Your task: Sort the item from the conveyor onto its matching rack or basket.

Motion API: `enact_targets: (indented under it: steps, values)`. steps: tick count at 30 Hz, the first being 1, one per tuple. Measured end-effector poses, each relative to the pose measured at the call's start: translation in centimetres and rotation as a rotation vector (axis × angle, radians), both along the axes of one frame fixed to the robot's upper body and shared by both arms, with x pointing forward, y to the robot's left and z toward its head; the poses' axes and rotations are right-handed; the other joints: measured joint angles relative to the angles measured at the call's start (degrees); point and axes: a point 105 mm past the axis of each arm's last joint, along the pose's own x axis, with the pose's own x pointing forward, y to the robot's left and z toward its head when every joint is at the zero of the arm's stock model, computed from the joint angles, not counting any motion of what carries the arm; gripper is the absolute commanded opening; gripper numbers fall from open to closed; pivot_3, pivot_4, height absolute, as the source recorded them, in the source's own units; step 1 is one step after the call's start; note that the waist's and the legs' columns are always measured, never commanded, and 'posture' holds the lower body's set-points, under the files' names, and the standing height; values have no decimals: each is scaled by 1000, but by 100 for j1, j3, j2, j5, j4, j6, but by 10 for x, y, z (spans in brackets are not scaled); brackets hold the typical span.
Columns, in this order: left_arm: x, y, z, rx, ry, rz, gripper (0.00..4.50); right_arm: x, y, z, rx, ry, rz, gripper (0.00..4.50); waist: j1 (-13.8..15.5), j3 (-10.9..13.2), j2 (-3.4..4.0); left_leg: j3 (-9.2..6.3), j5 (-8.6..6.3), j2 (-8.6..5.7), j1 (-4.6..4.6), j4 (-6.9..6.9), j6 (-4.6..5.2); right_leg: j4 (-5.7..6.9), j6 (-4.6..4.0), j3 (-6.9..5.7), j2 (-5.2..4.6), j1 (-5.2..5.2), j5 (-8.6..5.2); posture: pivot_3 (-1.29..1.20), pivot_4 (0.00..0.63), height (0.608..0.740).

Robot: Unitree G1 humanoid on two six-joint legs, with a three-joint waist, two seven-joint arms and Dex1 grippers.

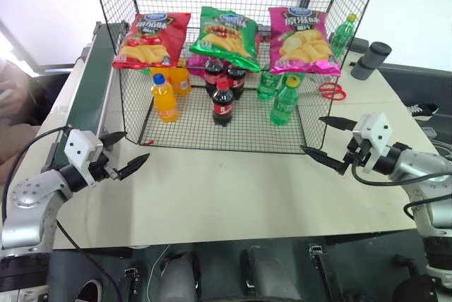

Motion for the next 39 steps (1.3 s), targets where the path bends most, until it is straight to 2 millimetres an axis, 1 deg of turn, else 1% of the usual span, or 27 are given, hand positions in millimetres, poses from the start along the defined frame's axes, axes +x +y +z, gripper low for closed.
enact_targets:
  steps: [5,10,16,22,28,39]
  values:
    - [4,-1,6,3,-22,-4,4500,0,-1,-1,1,2,-5,4476,29,0,0,1,0,0,0,1,0,1,0,0,0,0,0,0,150,740]
    - [3,-1,7,7,-30,-6,4500,0,-1,0,-4,-8,-8,4476,90,0,0,2,0,0,1,1,0,1,0,0,1,0,0,0,150,740]
    - [4,1,3,11,-22,3,4500,1,-2,-1,-7,-16,-14,4476,112,0,0,2,0,0,0,5,0,1,0,0,0,1,0,0,150,740]
    - [4,1,3,17,-29,2,4500,3,-6,-4,2,-15,-29,4476,110,0,0,2,0,0,0,5,0,1,0,0,0,1,0,0,150,740]
    - [4,-1,1,19,-21,-9,4500,2,-5,-3,-1,-25,-24,4476,109,0,0,2,0,0,0,5,0,2,0,0,1,1,0,0,150,740]
    - [7,3,-1,22,-26,3,4500,2,-5,-6,-9,-18,-27,4476,111,0,0,2,0,0,0,6,0,3,0,0,2,1,0,0,150,740]
